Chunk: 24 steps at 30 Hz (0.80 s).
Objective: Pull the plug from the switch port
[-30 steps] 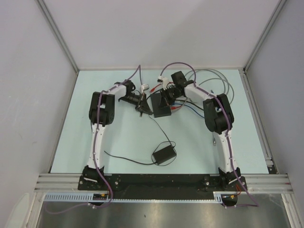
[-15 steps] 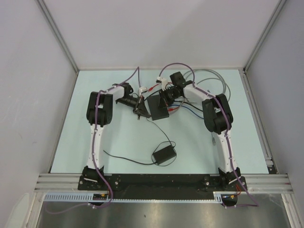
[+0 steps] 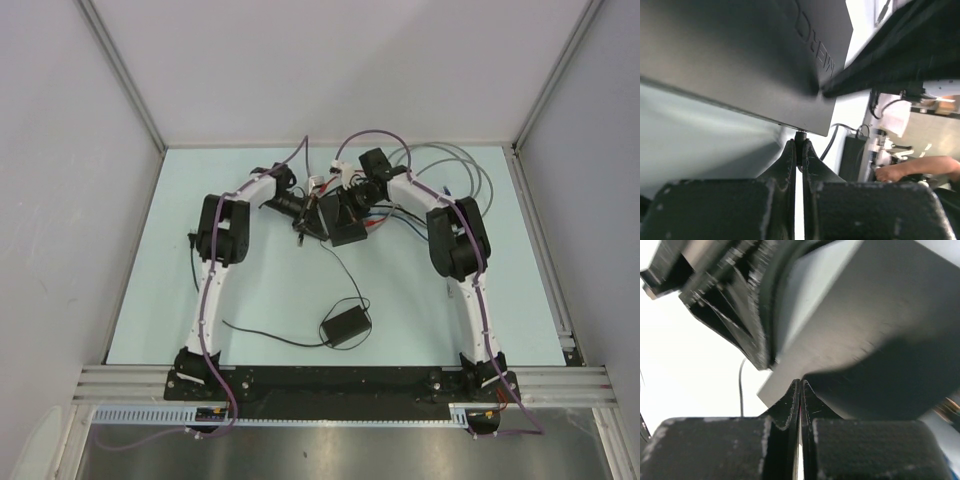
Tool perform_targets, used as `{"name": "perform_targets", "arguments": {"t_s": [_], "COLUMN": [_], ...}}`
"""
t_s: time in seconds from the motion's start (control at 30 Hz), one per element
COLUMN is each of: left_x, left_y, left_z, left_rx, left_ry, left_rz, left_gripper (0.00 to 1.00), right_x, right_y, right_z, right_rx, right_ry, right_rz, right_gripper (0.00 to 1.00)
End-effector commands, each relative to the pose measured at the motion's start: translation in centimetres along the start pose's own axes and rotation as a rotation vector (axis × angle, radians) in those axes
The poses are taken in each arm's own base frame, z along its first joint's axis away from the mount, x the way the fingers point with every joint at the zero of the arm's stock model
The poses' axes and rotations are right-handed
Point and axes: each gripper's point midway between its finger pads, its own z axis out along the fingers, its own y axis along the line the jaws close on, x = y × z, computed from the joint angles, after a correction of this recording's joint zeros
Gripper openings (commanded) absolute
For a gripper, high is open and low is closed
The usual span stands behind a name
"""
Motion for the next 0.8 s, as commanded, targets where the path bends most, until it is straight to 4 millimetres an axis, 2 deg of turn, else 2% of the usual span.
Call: {"name": "perform_targets", "arguments": {"t_s": [0.0,0.1,0.17,0.23,0.27,0.33,0.43,0.5,0.57,0.63,0.7,0.77], "left_x": [-1.8,-0.9,0.5,1.3,2.1,2.5,0.7,-1.4,-1.8,0.1,3.6,5.4], "left_y": [1.3,1.9,2.7,3.0,4.1,4.8,4.5,4.3,4.6,4.0,3.0,3.3], "left_z": [1.6,1.4,0.7,-0.2,-0.8,-1.1,-1.5,-2.3,-1.9,-0.9,0.6,0.4], "left_rx": [-0.084,-0.1,-0.112,-0.12,-0.132,-0.137,-0.134,-0.174,-0.222,-0.193,-0.107,-0.09], "left_ry": [-0.006,0.008,0.021,0.014,0.005,0.0,-0.026,-0.06,-0.049,0.006,0.076,0.126], "left_rz": [0.087,0.06,0.006,-0.032,-0.075,-0.129,-0.092,-0.009,0.022,0.008,-0.07,-0.103], "left_gripper": [0.0,0.0,0.0,0.0,0.0,0.0,0.0,0.0,0.0,0.0,0.0,0.0], "right_x": [3.0,6.2,8.0,8.3,8.3,8.3,8.6,8.7,8.7,8.8,8.8,8.8], "right_y": [-0.1,-2.3,-3.1,-3.6,-3.9,-4.0,-3.8,-3.9,-4.2,-4.3,-4.3,-4.2], "right_z": [2.2,3.2,3.4,3.2,3.2,3.4,3.8,3.9,3.9,3.9,3.9,4.0], "right_rx": [0.064,0.154,0.184,0.201,0.204,0.202,0.201,0.202,0.207,0.209,0.211,0.21], "right_ry": [0.101,0.175,0.207,0.204,0.203,0.204,0.217,0.22,0.215,0.215,0.215,0.217], "right_rz": [-0.035,0.01,0.056,0.099,0.105,0.112,0.097,0.101,0.116,0.121,0.117,0.112], "right_gripper": [0.0,0.0,0.0,0.0,0.0,0.0,0.0,0.0,0.0,0.0,0.0,0.0]}}
